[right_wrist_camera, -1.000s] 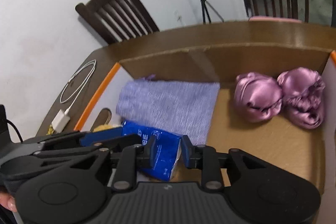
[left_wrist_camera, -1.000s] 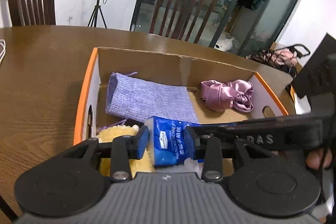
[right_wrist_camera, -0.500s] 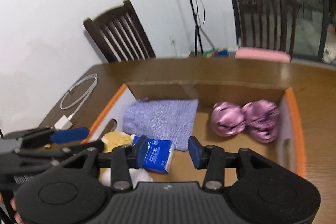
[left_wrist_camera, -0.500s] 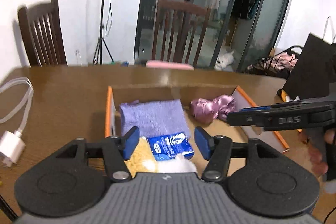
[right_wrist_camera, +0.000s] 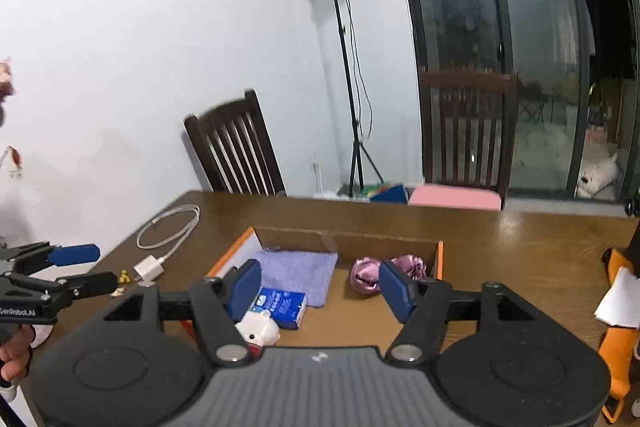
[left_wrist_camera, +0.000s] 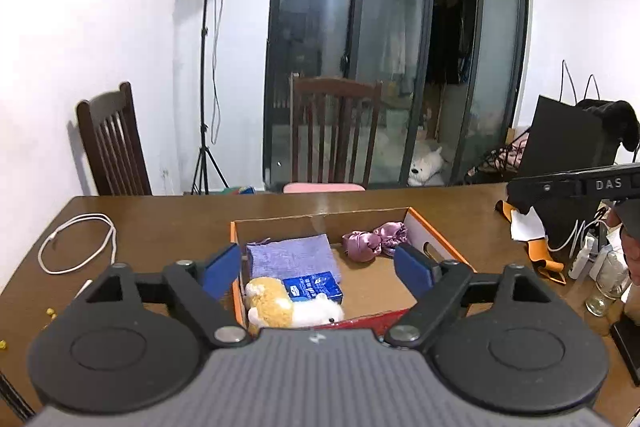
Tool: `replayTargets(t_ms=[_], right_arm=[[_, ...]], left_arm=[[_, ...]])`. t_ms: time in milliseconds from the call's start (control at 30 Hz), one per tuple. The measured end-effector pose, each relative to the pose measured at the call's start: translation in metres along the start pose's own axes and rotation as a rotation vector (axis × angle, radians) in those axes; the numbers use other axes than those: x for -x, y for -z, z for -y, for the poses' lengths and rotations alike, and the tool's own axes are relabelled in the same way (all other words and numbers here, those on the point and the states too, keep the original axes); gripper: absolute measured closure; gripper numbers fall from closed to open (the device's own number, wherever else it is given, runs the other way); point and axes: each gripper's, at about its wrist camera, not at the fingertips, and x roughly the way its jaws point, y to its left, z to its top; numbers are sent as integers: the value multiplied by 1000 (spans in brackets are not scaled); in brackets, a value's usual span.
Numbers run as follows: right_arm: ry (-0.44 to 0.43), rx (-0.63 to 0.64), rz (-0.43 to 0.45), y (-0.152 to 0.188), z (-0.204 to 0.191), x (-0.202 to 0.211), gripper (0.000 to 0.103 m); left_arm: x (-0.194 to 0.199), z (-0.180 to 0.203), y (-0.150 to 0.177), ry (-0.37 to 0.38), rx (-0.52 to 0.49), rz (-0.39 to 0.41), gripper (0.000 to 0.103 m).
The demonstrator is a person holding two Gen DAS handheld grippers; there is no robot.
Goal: Organize soft objects
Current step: 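Withdraw both grippers from the box toward the pink sponge block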
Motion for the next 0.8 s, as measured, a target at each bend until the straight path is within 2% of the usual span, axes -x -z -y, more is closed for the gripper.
replayTargets(t_ms=[100,200,300,533,667,800], right_arm=[[15,27,45,11,-5,22,33],[28,48,94,25,-10,42,22],[32,73,127,45,-13,61,20],[27,115,167,112,-22,89,9],[27,101,174,162,-23,103,7],[57,60,128,209,-21,104,7]], left_arm=[[16,8,11,-33,-12,23,12],[30,14,25,-71,-23,37,11],[45,19,41,-81,-14,68,6],[82,43,95,-108,-19,173,0],[96,50,137,-99,-16,166,0],[100,50,171,-69,7,104,0]])
